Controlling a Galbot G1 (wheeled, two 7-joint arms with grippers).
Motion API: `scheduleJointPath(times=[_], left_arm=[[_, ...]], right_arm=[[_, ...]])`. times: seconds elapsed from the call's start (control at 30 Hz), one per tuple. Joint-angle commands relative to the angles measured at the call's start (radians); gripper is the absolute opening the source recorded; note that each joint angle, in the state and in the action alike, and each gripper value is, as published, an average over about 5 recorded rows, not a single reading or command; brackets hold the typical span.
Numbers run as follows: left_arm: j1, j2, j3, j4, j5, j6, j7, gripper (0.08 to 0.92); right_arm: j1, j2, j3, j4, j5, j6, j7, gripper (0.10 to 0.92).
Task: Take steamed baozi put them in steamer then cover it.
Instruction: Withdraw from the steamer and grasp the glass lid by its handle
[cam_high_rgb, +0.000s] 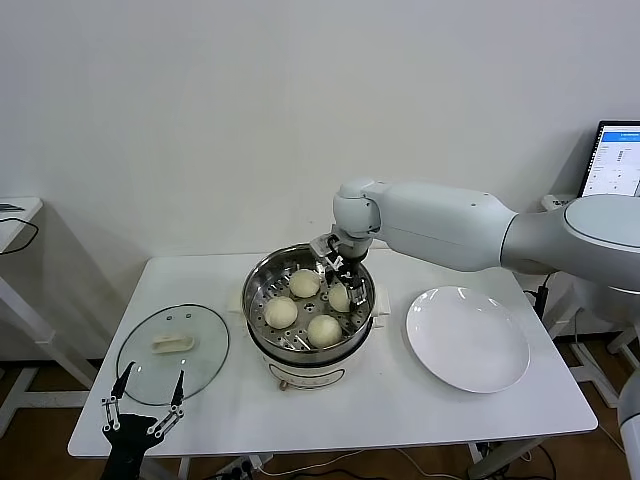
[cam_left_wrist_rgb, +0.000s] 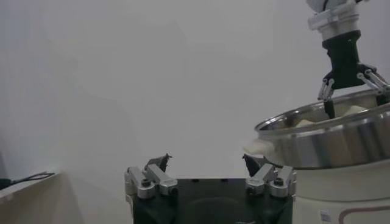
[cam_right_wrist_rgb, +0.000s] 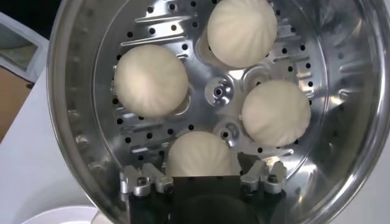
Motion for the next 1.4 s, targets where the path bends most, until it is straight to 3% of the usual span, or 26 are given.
scheduleJointPath(times=[0.03,0.17,0.23,0.4,0.5,0.67,0.8,1.03,1.4], left_arm=[[-0.005,0.003,0.001,-0.002,0.002,0.003,-0.004,0.823],[-0.016,0.009,-0.003,-0.011,0.020,0.004,-0.012,0.823],[-0.023,0.013,-0.007,-0.018,0.043,0.003,-0.020,0.823],[-0.055,0.028,-0.024,-0.039,0.130,-0.002,-0.044,0.823],[-0.076,0.041,-0.032,-0.051,0.184,0.003,-0.060,0.823],[-0.124,0.053,-0.034,-0.060,0.315,0.036,-0.098,0.823],[-0.172,0.061,-0.017,-0.056,0.442,0.076,-0.126,0.823],[-0.231,0.092,-0.004,-0.016,0.701,0.178,-0.179,0.823],[-0.198,0.177,0.000,0.160,1.077,0.282,-0.183,0.823]], right_arm=[[-0.004,-0.063,0.128,0.055,0.048,0.008,0.003,0.822],[0.002,-0.139,0.243,0.109,0.099,0.060,0.059,0.823],[0.001,-0.176,0.275,0.142,0.141,0.103,0.174,0.823],[-0.075,-0.282,0.329,0.243,0.242,0.242,0.829,0.823],[-0.169,-0.343,0.406,0.283,0.282,0.280,1.134,0.823],[-0.428,-0.433,0.659,0.311,0.332,0.334,1.386,0.823],[-0.691,-0.457,0.924,0.301,0.350,0.386,1.468,0.823],[-1.148,-0.444,1.367,0.323,0.293,0.436,1.398,0.823],[-1.552,-0.233,1.705,0.339,0.181,0.549,1.309,0.823]])
